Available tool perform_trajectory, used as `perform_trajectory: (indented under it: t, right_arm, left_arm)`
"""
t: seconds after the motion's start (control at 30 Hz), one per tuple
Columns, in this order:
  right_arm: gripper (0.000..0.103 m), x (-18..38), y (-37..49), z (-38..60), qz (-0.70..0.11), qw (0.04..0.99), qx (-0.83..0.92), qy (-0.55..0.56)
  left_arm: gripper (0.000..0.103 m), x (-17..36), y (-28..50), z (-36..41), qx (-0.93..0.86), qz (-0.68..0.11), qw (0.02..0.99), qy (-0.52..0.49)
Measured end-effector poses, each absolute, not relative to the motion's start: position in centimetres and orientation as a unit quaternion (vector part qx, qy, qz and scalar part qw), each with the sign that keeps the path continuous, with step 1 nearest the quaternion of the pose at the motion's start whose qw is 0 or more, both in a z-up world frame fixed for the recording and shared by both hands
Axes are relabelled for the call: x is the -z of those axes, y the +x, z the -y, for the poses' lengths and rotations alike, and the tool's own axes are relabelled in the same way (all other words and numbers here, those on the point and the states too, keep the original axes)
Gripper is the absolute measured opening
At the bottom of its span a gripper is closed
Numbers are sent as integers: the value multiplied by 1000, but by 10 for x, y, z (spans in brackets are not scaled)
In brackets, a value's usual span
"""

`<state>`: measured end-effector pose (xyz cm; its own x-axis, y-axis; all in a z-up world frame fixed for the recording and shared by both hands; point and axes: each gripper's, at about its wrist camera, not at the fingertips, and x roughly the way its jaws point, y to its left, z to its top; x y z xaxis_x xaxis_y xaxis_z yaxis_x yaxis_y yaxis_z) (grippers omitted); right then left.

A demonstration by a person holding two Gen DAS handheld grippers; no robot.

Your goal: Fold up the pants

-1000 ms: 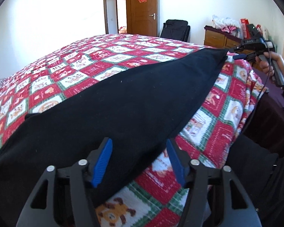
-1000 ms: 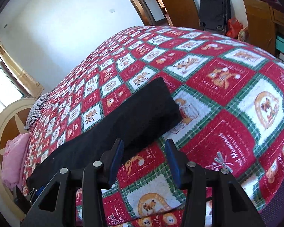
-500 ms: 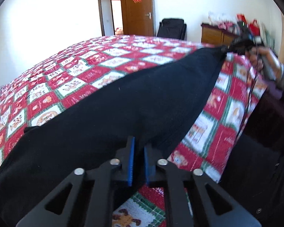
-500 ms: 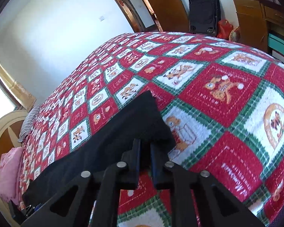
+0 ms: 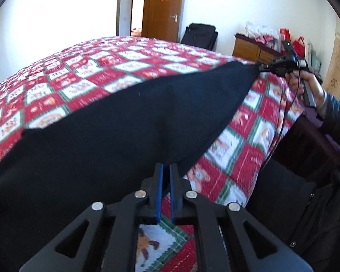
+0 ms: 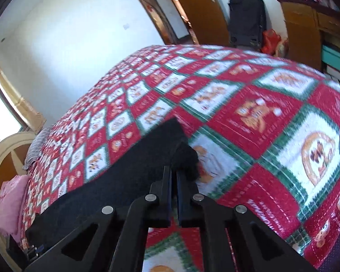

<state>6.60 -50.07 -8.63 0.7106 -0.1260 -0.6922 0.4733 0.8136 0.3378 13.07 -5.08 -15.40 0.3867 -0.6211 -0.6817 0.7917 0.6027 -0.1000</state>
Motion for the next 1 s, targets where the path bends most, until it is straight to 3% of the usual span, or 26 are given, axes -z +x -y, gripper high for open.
perform_trajectory:
  t: [0.37,0.4,0.5,0.53,0.57,0.63,0.73,0.83,1.0]
  right_arm:
    - [4,91,67,508,-349,886,170,255]
    - [6,90,64,507,-347,884,172,260]
    - [32,80,55,494,-339,888,205,233]
    - [40,72,52,485,-334,892,219,210]
    - [40,66,51,476,-327,898,222,196]
    - [40,54,55,452,-315,912,199,171]
    - [40,52,81,401,-336,924,113,142]
    - [40,69,113,335,-373,921,12,109]
    - [40,114,144,205,-435,889,-141,28]
  left_arm:
    - [6,157,126,50,431,-350,822,127]
    - [6,156,125,49,430,-348,824,125]
    - [9,147,120,41,429,-339,830,112]
    - [14,144,118,36,428,-333,834,107]
    - [18,139,115,30,422,-323,841,99]
    - [43,133,115,18,409,-309,855,83]
    - [63,128,120,-2,366,-285,884,64]
    - [63,135,135,-17,348,-295,889,29]
    - [63,148,139,-19,303,-301,901,74]
